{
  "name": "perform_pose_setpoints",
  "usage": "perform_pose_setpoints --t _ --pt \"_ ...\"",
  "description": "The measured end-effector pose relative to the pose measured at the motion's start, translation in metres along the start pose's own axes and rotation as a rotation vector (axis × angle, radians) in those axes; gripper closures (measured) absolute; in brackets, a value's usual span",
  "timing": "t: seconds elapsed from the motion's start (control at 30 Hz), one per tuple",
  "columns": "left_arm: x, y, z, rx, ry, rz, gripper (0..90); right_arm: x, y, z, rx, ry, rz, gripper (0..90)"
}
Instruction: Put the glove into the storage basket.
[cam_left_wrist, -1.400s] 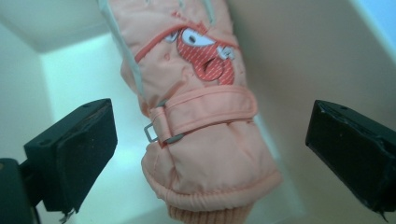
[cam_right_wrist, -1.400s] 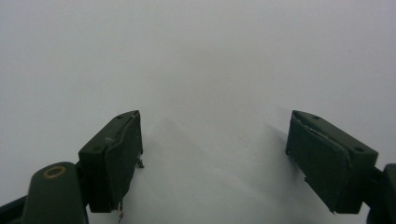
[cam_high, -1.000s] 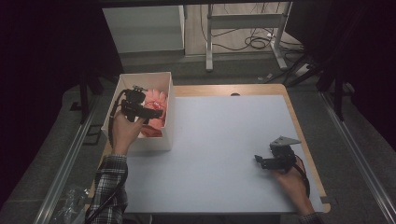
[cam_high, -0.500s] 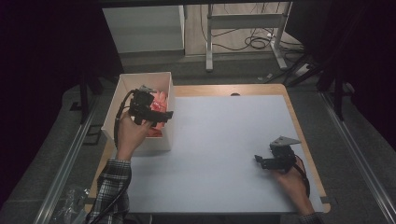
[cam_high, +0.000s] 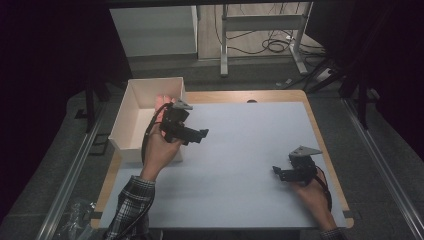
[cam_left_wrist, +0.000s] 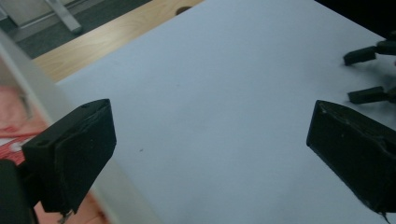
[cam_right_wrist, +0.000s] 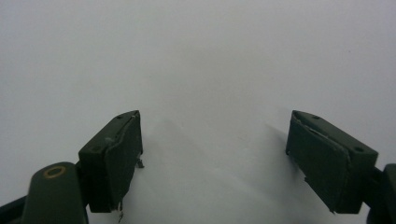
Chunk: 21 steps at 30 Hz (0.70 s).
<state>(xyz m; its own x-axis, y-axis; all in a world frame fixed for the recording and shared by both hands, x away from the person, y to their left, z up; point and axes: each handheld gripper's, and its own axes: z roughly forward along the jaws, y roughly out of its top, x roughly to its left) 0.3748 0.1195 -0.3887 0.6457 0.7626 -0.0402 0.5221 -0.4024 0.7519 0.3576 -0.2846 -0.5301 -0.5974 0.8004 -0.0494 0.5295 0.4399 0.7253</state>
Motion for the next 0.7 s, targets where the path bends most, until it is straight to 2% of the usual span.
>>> perform_pose_setpoints --t 0.2,0.33,0.43,0.7 --pt "-0.027 -0.002 0.015 0.001 -0.057 0.06 1.9 0.0 0.0 0.0 0.001 0.001 0.002 18.8" --pt "-0.039 -0.008 0.025 -0.003 -0.098 0.075 1.8 0.0 0.0 0.0 -0.001 0.0 -0.001 18.8" --pt "-0.048 -0.017 0.036 0.008 -0.103 0.091 1.8 0.0 0.0 0.0 0.001 0.001 -0.001 18.8" --pt "-0.055 -0.04 0.054 0.018 -0.148 0.09 1.8 0.0 0.0 0.0 -0.001 0.0 -0.002 18.8"
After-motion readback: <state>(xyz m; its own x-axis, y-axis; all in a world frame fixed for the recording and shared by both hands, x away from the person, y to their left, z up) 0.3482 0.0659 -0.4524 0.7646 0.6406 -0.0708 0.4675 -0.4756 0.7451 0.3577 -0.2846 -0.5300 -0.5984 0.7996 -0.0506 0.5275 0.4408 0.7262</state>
